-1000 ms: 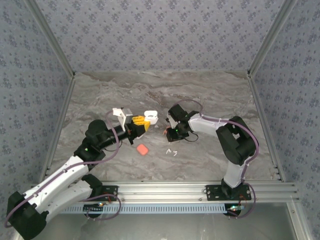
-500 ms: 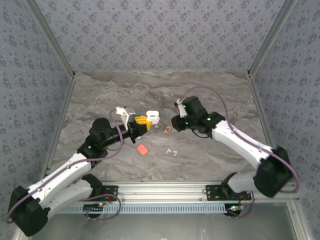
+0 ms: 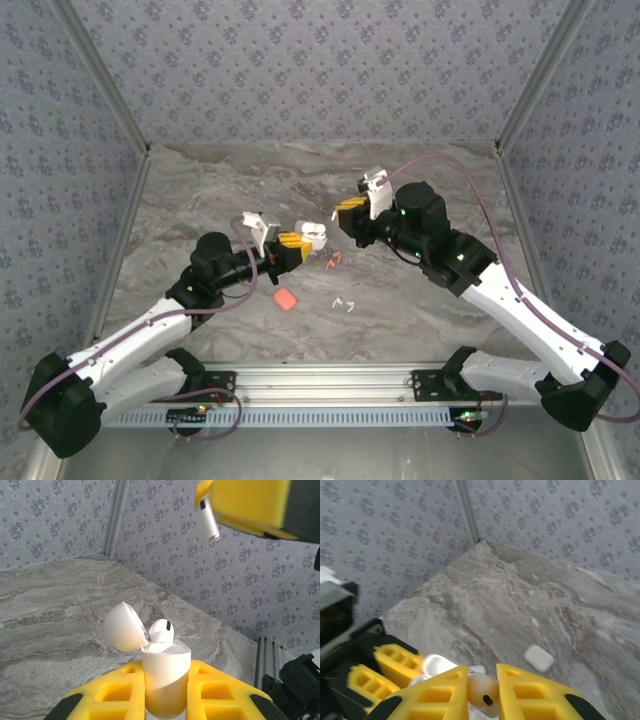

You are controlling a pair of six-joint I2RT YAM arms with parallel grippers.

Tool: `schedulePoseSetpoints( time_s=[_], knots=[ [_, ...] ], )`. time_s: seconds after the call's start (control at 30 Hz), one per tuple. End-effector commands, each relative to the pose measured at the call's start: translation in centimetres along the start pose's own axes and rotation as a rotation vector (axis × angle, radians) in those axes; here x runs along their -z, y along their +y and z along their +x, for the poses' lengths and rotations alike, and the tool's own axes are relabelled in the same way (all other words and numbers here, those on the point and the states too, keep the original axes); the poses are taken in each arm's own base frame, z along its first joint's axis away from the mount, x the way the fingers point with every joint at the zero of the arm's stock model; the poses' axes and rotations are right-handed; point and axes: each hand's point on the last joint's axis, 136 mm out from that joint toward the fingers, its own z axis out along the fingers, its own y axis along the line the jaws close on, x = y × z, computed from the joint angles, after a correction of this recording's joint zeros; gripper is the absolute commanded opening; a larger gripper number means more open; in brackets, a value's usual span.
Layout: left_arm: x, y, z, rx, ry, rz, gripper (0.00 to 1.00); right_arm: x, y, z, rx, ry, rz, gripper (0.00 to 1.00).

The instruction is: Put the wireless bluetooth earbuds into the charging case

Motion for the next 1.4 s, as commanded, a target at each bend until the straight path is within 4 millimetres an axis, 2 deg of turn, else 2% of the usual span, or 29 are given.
schedulePoseSetpoints(
  time_s=[0.0, 0.33, 0.67, 0.77, 0.8, 0.83, 1.07, 1.37],
  knots=[
    [-0.1, -1.9, -3.2, -0.040, -0.084, 0.062, 0.00, -0.3, 1.6, -2.4, 0.073, -0.061, -0.029, 0.21],
    [0.0, -2.0, -3.3, -0.046, -0.086, 0.063, 0.00, -2.9, 3.1, 0.3, 0.069, 0.035, -0.088, 0.21],
    [0.0, -2.0, -3.4, -0.048, -0.085, 0.062, 0.00, -3.4, 3.2, 2.8, 0.051, 0.105, -0.107, 0.21],
    [0.1, -2.1, -3.4, -0.049, -0.087, 0.061, 0.00, -3.5, 3.2, 3.0, 0.047, 0.111, -0.106, 0.21],
    [0.1, -2.1, -3.4, -0.048, -0.086, 0.063, 0.00, -3.5, 3.1, 3.3, 0.045, 0.117, -0.103, 0.21],
    [0.1, -2.1, -3.4, -0.048, -0.086, 0.064, 0.00, -3.8, 2.9, 4.6, 0.043, 0.146, -0.099, 0.21],
    [0.0, -2.1, -3.3, -0.044, -0.082, 0.064, 0.00, -4.1, 3.0, 4.9, 0.041, 0.154, -0.108, 0.21],
    [0.2, -2.2, -3.4, -0.045, -0.084, 0.064, 0.00, -4.3, 4.1, 4.9, 0.026, 0.153, -0.170, 0.21]
  ],
)
